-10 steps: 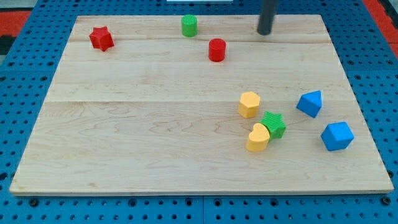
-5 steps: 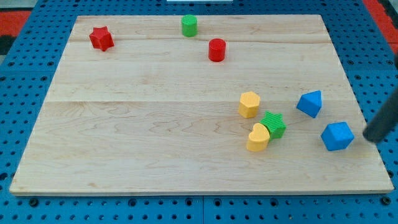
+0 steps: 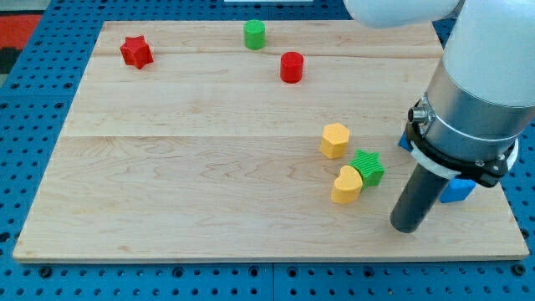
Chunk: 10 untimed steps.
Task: Push the yellow heart to the top right
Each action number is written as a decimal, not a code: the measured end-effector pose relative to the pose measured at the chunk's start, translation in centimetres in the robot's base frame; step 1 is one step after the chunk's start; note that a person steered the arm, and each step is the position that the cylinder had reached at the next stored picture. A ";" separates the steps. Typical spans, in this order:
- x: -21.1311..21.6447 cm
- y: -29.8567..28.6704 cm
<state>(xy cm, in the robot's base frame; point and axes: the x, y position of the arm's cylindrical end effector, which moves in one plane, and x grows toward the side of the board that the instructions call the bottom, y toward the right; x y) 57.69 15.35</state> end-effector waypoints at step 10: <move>-16.4 -17.5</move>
<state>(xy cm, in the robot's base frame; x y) 41.27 -2.15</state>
